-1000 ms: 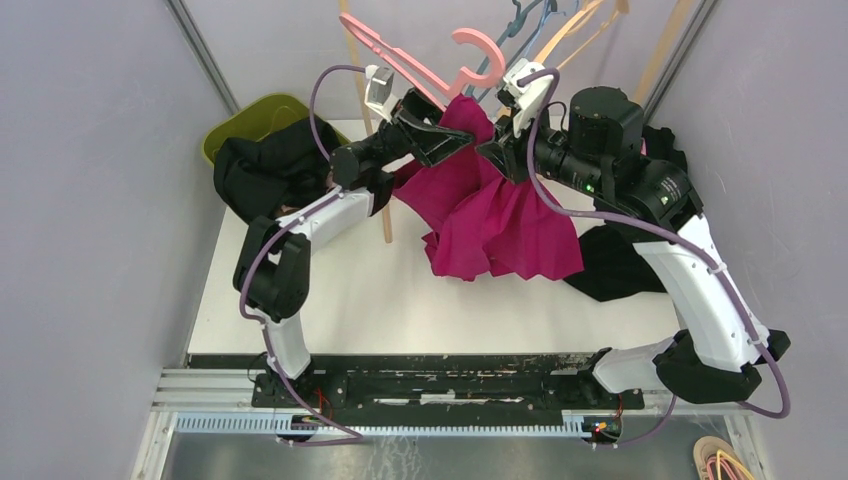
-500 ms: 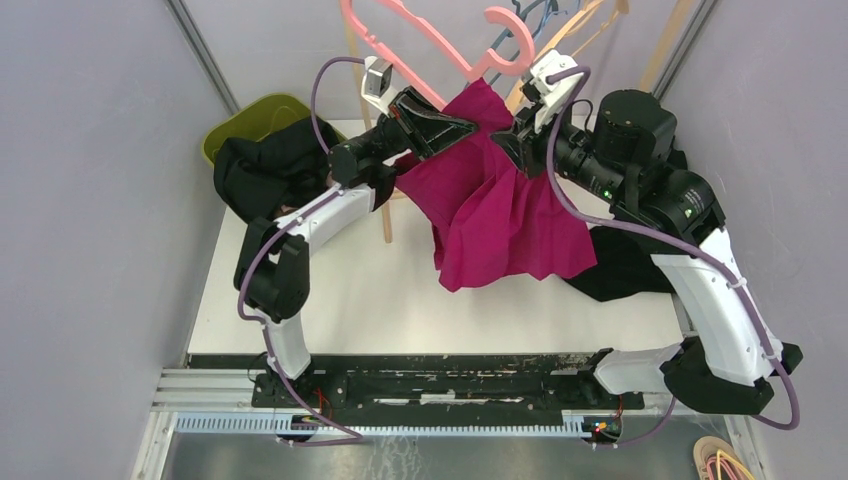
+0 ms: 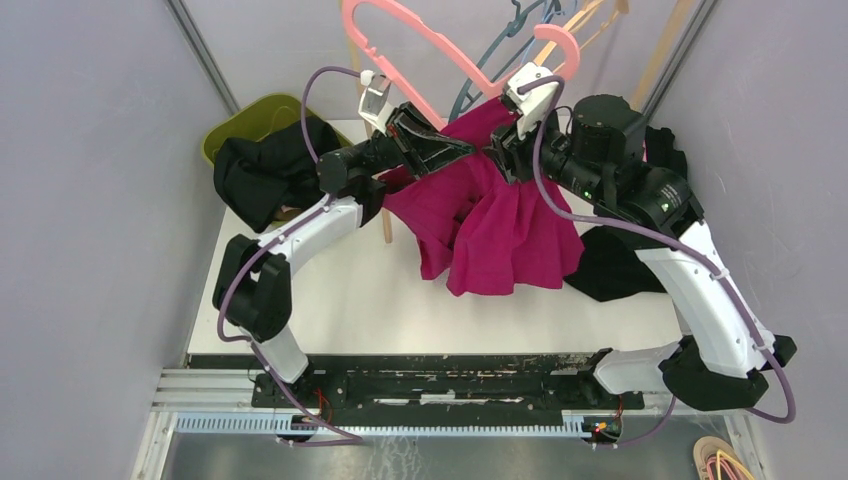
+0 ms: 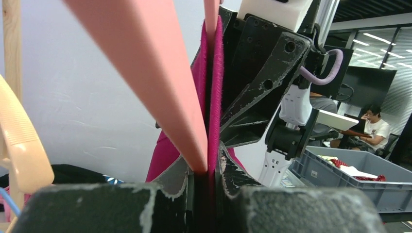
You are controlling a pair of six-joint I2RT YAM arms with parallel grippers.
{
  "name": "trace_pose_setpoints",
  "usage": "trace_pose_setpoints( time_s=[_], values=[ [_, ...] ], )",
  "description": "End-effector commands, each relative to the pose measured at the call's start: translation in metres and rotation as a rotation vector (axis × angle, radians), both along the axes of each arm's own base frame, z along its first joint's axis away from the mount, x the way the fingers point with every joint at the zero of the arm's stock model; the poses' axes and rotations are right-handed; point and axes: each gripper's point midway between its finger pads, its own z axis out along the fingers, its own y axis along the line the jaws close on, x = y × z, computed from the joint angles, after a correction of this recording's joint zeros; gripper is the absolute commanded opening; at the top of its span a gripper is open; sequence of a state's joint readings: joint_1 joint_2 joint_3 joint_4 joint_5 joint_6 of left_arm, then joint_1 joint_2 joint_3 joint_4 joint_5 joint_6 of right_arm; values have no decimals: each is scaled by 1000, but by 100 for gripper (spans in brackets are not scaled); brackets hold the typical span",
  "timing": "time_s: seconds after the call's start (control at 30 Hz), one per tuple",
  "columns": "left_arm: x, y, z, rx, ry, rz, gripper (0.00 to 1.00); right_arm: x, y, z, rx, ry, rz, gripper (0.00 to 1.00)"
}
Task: Remove the skirt from the hanger
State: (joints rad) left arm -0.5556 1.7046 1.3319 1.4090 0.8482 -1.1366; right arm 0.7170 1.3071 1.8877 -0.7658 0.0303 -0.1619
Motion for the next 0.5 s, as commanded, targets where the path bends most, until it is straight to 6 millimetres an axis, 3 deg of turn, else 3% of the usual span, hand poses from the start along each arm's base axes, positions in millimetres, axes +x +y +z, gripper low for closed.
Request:
trace_pose_setpoints(
  time_s=[0.0, 0.23, 0.47],
  values=[
    [-42, 9, 27, -59, -170, -25, 3, 6, 17, -7, -23, -1, 47, 53],
    [-40, 9, 17, -39, -145, -20, 3, 0, 8, 4, -39, -42, 46, 63],
    [-20, -3, 10, -9, -134, -13, 3, -27, 2, 22, -15, -44, 123, 75]
  ],
)
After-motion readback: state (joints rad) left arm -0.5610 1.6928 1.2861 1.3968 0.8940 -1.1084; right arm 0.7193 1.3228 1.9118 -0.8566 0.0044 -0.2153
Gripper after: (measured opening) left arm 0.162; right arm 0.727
